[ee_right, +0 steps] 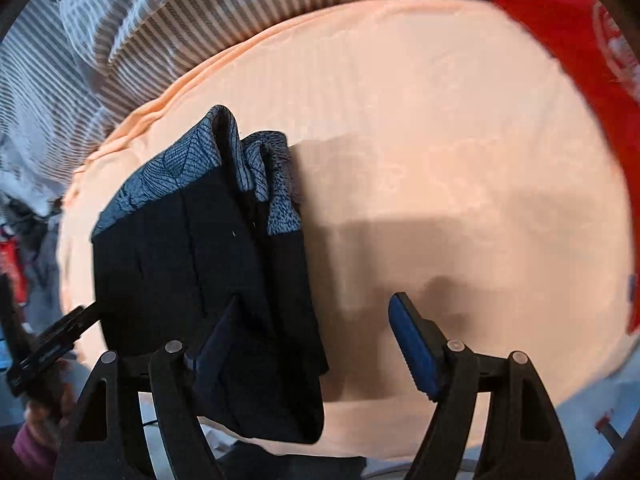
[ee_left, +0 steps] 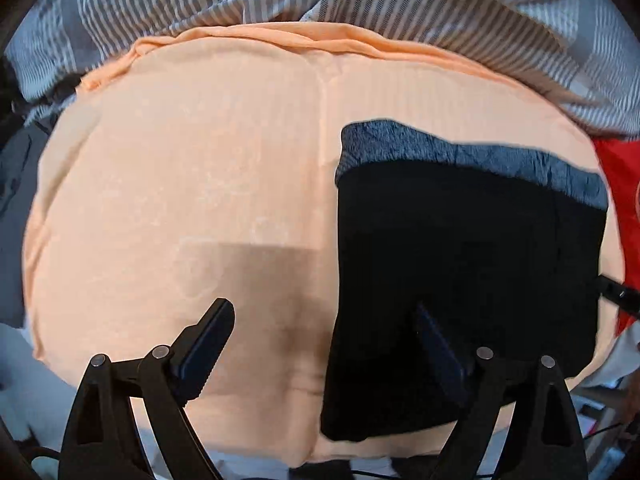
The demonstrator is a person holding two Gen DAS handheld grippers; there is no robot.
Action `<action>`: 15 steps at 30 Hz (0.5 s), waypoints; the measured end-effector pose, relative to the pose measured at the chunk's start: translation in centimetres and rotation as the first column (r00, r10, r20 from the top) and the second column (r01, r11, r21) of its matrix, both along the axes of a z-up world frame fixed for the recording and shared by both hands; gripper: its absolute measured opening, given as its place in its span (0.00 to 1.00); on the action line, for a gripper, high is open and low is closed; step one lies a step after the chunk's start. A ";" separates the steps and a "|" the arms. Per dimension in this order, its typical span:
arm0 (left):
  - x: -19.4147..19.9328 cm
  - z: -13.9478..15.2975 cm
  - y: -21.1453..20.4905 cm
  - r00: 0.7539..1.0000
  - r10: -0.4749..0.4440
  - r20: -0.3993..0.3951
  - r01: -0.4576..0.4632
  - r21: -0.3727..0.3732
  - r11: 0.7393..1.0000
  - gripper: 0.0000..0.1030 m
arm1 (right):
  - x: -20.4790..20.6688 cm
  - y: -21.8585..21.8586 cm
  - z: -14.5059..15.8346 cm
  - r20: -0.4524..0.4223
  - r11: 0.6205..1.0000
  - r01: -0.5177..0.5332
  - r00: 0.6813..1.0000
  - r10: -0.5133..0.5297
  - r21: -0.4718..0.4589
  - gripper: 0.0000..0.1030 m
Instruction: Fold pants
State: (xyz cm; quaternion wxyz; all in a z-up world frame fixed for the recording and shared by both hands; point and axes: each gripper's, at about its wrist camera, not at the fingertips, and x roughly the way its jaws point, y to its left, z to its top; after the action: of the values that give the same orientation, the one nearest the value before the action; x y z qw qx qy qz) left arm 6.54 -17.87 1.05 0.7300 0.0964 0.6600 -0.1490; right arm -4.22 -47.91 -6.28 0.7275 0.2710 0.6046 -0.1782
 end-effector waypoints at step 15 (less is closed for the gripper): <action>-5.2 2.8 -2.2 0.992 -0.125 -0.015 0.125 0.046 0.991 1.00 | -3.1 8.1 5.4 0.012 0.991 -0.043 0.999 0.045 -0.127 1.00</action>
State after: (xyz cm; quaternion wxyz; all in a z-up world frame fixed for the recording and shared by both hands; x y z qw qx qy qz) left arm 1.39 -20.04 3.86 0.7129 0.1538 0.6603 -0.1794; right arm -7.33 -39.80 -0.86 0.7515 0.2120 0.5925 -0.1982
